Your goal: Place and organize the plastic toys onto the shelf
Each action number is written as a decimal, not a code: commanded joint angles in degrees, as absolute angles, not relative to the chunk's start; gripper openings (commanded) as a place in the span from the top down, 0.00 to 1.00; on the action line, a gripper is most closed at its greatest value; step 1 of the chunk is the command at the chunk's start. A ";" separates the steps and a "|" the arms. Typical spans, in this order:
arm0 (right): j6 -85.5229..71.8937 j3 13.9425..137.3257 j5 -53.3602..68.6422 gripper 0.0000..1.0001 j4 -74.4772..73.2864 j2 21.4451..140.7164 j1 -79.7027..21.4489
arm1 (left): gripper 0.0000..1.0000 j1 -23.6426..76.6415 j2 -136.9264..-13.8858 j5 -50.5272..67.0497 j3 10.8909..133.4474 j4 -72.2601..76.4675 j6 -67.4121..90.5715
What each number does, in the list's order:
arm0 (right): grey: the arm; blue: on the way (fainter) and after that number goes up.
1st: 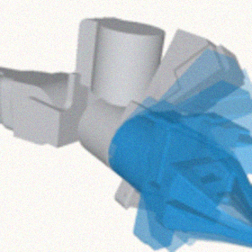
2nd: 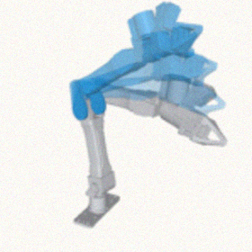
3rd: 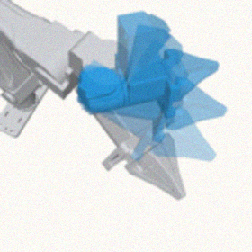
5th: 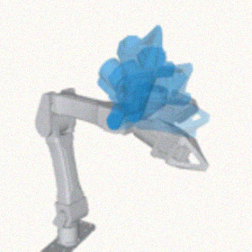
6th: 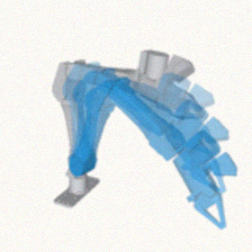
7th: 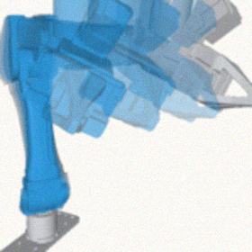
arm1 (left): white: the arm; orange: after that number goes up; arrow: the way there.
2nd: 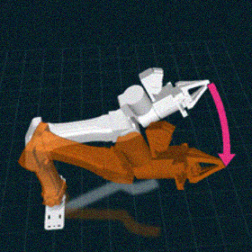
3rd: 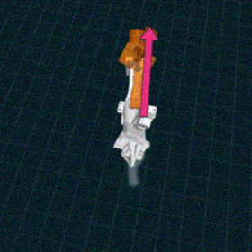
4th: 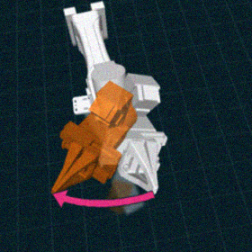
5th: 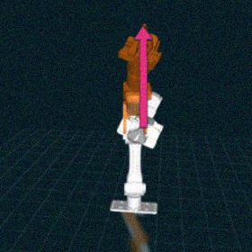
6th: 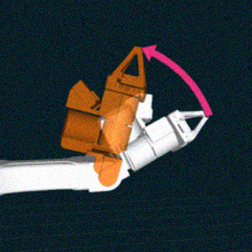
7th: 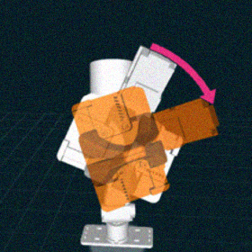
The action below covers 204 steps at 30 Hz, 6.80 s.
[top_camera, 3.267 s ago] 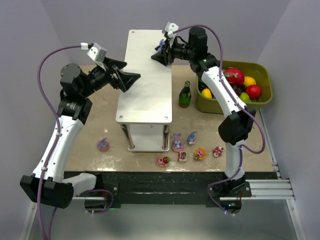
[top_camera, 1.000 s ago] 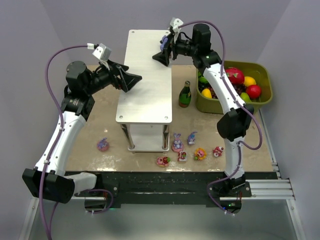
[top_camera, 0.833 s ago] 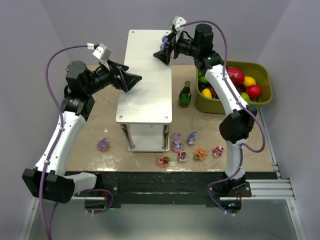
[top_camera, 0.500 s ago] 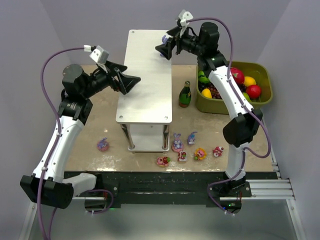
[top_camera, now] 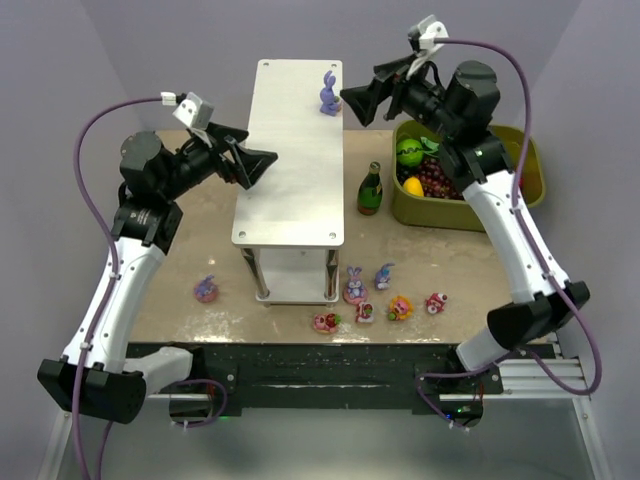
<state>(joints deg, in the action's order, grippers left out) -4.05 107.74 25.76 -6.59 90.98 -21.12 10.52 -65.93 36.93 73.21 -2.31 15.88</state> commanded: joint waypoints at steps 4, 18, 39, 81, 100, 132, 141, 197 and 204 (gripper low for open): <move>-17.22 100.82 3.97 0.07 -28.53 80.60 -21.27 | 0.01 10.20 -63.28 29.97 74.70 -3.60 17.14; -26.18 64.27 4.49 0.19 -44.38 63.46 -22.32 | 0.00 10.20 -66.45 33.31 76.47 -2.90 21.35; -28.12 42.37 -6.15 0.34 -17.76 69.78 -32.87 | 0.00 10.20 -65.57 36.83 73.39 -1.14 23.47; -24.88 95.87 -23.29 1.00 -49.56 81.82 -32.96 | 0.01 10.20 -67.32 28.57 78.57 -12.03 18.81; -15.82 132.88 -13.88 1.00 -59.41 91.23 -43.94 | 0.00 10.20 -69.61 27.25 80.86 -15.73 19.07; -3.25 138.60 -32.78 0.56 -61.70 99.58 -62.40 | 0.00 10.20 -70.40 24.17 80.68 -18.46 17.14; -3.43 136.76 -31.47 0.29 -57.84 96.07 -62.40 | 0.00 10.20 -70.14 23.91 80.86 -18.90 16.61; -3.26 112.14 -36.48 0.74 -37.45 94.13 -53.27 | 0.00 10.20 -69.70 24.26 79.63 -19.25 16.26; 2.81 115.48 -29.80 0.77 -33.49 97.99 -46.77 | 0.00 10.20 -69.61 24.52 79.63 -19.25 16.44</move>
